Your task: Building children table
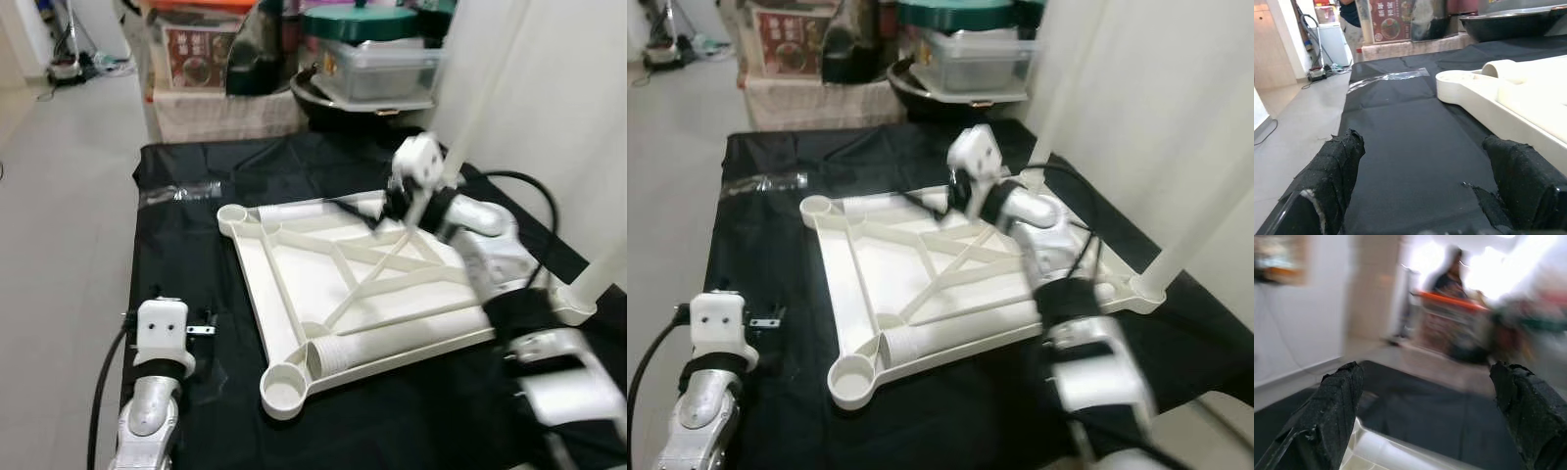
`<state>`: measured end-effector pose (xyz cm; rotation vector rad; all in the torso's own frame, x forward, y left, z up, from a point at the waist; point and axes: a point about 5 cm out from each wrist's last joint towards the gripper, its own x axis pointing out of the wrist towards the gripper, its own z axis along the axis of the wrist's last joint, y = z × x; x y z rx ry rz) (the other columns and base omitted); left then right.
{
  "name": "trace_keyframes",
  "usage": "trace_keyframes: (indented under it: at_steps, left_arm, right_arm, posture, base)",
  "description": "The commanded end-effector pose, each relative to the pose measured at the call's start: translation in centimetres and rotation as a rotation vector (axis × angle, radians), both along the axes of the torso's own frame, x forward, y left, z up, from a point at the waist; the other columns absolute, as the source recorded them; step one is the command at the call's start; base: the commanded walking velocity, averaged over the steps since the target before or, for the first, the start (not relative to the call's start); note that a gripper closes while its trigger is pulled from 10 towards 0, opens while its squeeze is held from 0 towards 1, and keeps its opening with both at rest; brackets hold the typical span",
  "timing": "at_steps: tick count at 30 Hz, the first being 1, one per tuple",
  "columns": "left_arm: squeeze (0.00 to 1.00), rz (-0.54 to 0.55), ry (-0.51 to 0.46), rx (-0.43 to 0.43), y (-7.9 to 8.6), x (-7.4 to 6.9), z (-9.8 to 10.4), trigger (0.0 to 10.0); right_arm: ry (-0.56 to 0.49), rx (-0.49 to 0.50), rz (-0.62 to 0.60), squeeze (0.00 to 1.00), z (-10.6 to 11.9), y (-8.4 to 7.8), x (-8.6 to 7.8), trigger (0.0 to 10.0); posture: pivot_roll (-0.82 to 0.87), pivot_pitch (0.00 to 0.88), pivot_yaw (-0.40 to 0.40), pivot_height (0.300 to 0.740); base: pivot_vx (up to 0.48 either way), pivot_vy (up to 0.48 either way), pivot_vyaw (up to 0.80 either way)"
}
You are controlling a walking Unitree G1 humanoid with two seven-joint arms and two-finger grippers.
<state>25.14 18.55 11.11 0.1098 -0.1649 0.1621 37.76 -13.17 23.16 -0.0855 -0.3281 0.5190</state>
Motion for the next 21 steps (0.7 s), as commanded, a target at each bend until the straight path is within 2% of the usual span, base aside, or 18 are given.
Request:
trace_keyframes:
  at_steps: [1,2,4,6,8,10,11,12,13,14,15,16,17,21]
  left_arm:
    - [0.00,-0.002,0.005,0.007,-0.1,-0.2,0.0,10.0]
    - [0.00,-0.004,0.004,0.005,-0.1,-0.2,0.0,10.0]
    - [0.00,-0.004,0.004,0.005,-0.1,-0.2,0.0,10.0]
    - [0.00,-0.018,0.001,0.008,-0.3,-0.3,0.3,10.0]
    - [0.00,-0.024,-0.001,0.010,-0.4,-0.4,0.4,10.0]
    - [0.00,-0.024,-0.001,0.010,-0.4,-0.4,0.4,10.0]
    - [0.00,-0.045,-0.011,0.030,-0.6,-0.8,1.2,10.0]
    - [0.00,-0.045,-0.011,0.030,-0.6,-0.8,1.2,10.0]
    - [0.00,-0.053,-0.020,0.034,-0.6,-1.6,1.9,10.0]
    - [0.00,-0.053,-0.020,0.034,-0.6,-1.6,1.9,10.0]
    - [0.00,-0.052,-0.024,0.042,-0.6,-2.5,2.4,10.0]
    - [0.00,-0.052,-0.024,0.042,-0.6,-2.5,2.4,10.0]
    - [0.00,-0.042,-0.026,0.037,-0.5,-3.1,2.7,10.0]
    - [0.00,-0.016,-0.017,0.032,-0.5,-3.3,2.3,10.0]
  right_arm:
    - [0.074,0.045,-0.117,0.00,-1.9,-0.7,-0.3,10.0]
    - [0.102,0.068,-0.113,0.00,-2.6,-0.4,-0.7,10.0]
    - [0.102,0.068,-0.113,0.00,-2.6,-0.4,-0.7,10.0]
    - [0.122,0.051,-0.084,0.00,-3.6,0.2,-2.0,10.0]
    - [0.127,0.043,-0.084,0.00,-3.9,0.5,-2.5,10.0]
    - [0.127,0.043,-0.084,0.00,-3.9,0.5,-2.5,10.0]
    - [0.137,0.033,-0.075,0.00,-4.4,0.7,-3.3,10.0]
    - [0.137,0.033,-0.075,0.00,-4.4,0.7,-3.3,10.0]
    - [0.138,0.020,-0.082,0.00,-4.8,0.9,-4.0,10.0]
    - [0.138,0.020,-0.082,0.00,-4.8,0.9,-4.0,10.0]
    - [0.139,0.008,-0.084,0.00,-5.1,1.3,-4.6,10.0]
    - [0.139,0.008,-0.084,0.00,-5.1,1.3,-4.6,10.0]
    - [0.143,0.004,-0.094,0.00,-5.3,1.8,-5.1,10.0]
    - [0.170,0.001,-0.096,0.00,-5.7,2.9,-5.4,10.0]
  posture:
    - [0.04,0.000,-0.101,0.740]
    - [0.04,0.000,-0.101,0.740]
    - [0.04,0.000,-0.101,0.740]
    - [0.03,0.000,-0.097,0.740]
    - [0.03,0.000,-0.097,0.740]
    - [0.03,0.000,-0.097,0.740]
    - [0.03,0.000,-0.094,0.740]
    - [0.03,0.000,-0.094,0.740]
    - [0.03,0.000,-0.091,0.740]
    - [0.03,0.000,-0.091,0.740]
    - [0.04,0.000,-0.091,0.740]
    - [0.04,0.000,-0.091,0.740]
    - [0.04,0.000,-0.094,0.740]
    - [0.05,0.000,-0.100,0.740]
  base:
    - [0.000,0.000,0.00]
    - [0.000,0.000,0.00]
    - [0.000,0.000,0.00]
    - [0.000,0.000,0.00]
    - [0.000,0.000,0.00]
    - [0.000,0.000,0.00]
    - [0.000,0.000,0.00]
    - [0.000,0.000,0.00]
    - [0.000,0.000,0.00]
    - [0.000,0.000,0.00]
    - [0.000,0.000,0.00]
    - [0.000,0.000,0.00]
    - [0.000,0.000,0.00]
    - [0.000,0.000,0.00]
